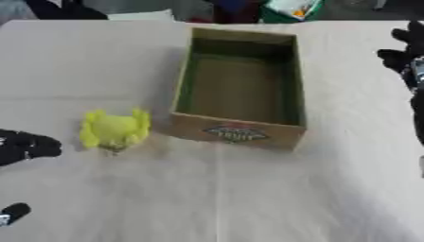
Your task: Pick up objects on the table and place them in the box.
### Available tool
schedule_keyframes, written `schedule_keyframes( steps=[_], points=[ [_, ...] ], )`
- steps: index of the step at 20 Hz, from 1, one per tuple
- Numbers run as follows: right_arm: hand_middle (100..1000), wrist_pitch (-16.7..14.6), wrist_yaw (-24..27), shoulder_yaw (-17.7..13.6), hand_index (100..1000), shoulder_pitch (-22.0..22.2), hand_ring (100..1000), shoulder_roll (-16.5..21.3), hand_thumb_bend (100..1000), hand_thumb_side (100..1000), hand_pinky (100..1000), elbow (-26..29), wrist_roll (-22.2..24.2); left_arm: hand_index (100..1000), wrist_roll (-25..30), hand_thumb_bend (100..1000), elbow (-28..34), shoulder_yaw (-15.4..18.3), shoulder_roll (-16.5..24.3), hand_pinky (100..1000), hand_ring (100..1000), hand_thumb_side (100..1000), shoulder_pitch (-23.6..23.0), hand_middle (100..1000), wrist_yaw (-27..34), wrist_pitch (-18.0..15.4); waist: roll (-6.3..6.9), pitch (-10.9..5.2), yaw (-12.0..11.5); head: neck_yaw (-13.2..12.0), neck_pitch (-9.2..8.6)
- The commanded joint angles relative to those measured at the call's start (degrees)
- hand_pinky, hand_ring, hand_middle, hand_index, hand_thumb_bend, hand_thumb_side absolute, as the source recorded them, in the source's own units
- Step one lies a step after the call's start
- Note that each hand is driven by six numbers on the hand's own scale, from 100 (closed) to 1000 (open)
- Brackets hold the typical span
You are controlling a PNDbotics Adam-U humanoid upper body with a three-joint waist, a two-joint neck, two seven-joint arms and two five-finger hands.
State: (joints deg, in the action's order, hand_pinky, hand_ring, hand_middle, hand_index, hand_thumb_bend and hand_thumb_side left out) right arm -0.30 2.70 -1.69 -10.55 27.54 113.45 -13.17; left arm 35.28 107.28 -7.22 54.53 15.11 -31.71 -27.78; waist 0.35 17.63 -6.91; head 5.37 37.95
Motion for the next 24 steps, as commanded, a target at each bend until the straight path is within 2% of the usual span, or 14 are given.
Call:
schedule_keyframes(
  steps=[1, 3, 4, 11, 12, 24],
  points=[
    [896, 0.02, 0.11, -0.06, 1000, -0.32, 816, 0.80, 100, 842, 881, 1.14, 0.28, 1000, 1.19, 241, -0.40, 0.36, 2.09, 750, 897, 432, 1.08, 927, 0.18, -0.73, 0.18, -1.18, 0.00, -0.24, -0.09],
    [896, 0.03, 0.11, -0.05, 1000, -0.32, 816, 0.79, 100, 842, 881, 1.14, 0.30, 1000, 1.01, 241, -0.57, 0.28, 2.05, 750, 897, 432, 1.19, 927, -0.02, -0.80, 0.19, -1.18, 0.00, -0.24, -0.09],
    [894, 0.03, 0.12, -0.03, 1000, -0.32, 815, 0.78, 100, 841, 881, 1.14, 0.32, 1000, 0.93, 274, -0.64, 0.30, 2.05, 749, 904, 446, 1.26, 940, -0.11, -0.81, 0.21, -1.20, 0.04, -0.28, -0.07],
    [893, 0.10, 0.36, 0.37, 1000, -0.58, 815, 0.70, 100, 840, 881, 1.14, 0.85, 1000, 0.11, 287, -5.65, -1.88, 0.14, 739, 898, 460, 6.64, 933, -3.34, -0.90, 0.58, -1.21, 0.61, -0.81, 0.07],
    [892, 0.13, 0.41, 0.46, 1000, -0.62, 815, 0.65, 100, 839, 881, 1.14, 0.92, 1000, 0.17, 284, -6.45, -2.09, -0.40, 734, 894, 491, 7.29, 917, -3.34, -0.85, 0.61, -1.19, 0.82, -1.07, 0.05],
    [887, 0.14, 0.70, 1.03, 1000, -0.89, 815, 0.40, 100, 845, 883, 1.14, 1.59, 1000, 3.63, 278, -15.06, -4.33, -6.61, 723, 888, 487, 15.90, 912, -2.30, -2.77, 0.61, -0.70, 1.67, -1.74, -0.59]
  ],
)
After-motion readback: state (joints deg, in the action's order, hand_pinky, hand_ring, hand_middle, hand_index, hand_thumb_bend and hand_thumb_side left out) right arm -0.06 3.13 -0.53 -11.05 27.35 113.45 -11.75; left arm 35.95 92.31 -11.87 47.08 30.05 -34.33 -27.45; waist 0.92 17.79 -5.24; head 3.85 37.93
